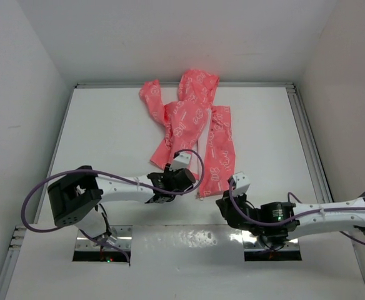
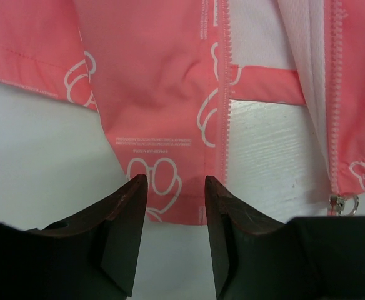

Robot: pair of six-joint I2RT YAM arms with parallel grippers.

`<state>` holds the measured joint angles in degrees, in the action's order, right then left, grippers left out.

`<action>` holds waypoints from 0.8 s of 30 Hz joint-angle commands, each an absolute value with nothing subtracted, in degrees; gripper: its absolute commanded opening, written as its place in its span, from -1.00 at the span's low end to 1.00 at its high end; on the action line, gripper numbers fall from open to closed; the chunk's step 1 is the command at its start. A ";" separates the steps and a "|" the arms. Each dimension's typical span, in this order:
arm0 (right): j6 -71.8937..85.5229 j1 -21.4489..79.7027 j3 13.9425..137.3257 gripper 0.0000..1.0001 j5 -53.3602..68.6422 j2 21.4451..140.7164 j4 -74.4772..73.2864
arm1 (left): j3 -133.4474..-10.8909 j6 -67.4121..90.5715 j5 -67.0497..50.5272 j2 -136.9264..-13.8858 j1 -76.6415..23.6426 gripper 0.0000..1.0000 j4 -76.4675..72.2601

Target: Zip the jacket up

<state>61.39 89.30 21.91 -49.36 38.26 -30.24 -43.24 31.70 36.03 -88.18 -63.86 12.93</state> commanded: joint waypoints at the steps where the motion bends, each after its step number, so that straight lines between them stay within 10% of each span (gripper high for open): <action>1: 61.27 89.47 21.80 -0.70 -49.13 38.32 -26.72 | -41.66 30.59 31.31 -87.71 -61.09 -0.20 9.15; 13: 59.15 89.47 23.38 -0.58 -48.51 44.74 -23.38 | -39.46 30.93 21.54 -92.19 -57.13 -0.22 3.26; 19: 58.36 89.47 21.97 -0.46 -49.30 43.59 -20.66 | -37.45 33.57 22.23 -92.73 -57.13 -1.00 1.06; 24: 59.15 89.39 22.58 -0.32 -51.50 44.29 -18.81 | -34.81 35.33 22.94 -86.07 -57.13 -1.00 -2.90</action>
<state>59.16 89.30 21.80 -48.31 44.07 -22.26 -36.58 33.06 24.97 -90.08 -57.63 -1.52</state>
